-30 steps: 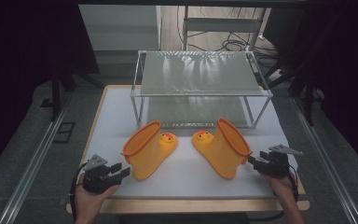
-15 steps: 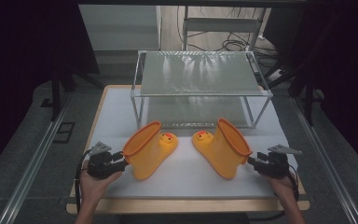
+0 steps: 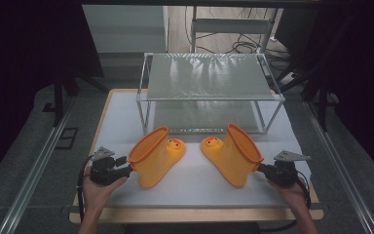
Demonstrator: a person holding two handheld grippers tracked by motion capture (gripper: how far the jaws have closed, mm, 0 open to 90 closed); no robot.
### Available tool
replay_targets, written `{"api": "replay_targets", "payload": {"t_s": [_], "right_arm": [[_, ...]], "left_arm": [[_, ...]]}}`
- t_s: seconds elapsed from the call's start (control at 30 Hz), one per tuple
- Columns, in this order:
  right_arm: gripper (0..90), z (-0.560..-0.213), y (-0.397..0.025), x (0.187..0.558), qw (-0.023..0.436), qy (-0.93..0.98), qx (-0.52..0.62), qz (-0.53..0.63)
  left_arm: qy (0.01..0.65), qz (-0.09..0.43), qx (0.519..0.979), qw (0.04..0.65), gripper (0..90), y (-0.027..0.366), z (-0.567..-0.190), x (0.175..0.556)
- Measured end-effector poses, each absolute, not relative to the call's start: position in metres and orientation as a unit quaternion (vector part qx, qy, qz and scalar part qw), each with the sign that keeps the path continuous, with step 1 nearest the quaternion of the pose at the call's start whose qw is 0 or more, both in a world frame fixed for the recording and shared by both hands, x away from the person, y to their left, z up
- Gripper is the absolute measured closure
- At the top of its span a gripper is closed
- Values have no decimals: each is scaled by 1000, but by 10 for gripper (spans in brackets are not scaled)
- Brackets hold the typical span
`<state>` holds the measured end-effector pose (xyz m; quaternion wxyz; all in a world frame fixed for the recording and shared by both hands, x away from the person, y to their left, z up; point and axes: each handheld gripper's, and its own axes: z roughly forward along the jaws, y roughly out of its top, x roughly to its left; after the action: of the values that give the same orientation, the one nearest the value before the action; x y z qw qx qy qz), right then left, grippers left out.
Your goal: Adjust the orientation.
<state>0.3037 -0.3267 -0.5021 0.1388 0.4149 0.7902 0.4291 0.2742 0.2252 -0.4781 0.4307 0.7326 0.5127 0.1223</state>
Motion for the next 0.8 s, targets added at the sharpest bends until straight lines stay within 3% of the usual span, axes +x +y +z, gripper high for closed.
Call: {"api": "replay_targets", "payload": {"t_s": [0.13,0.8], "right_arm": [[899,-499,-306,301,122,823,352,428],[899,-500,-275,287,76,857,279,426]], "left_arm": [[510,118,736,429,447,223,-479,274],[513,112,732,433,446,227,-480,272]]}}
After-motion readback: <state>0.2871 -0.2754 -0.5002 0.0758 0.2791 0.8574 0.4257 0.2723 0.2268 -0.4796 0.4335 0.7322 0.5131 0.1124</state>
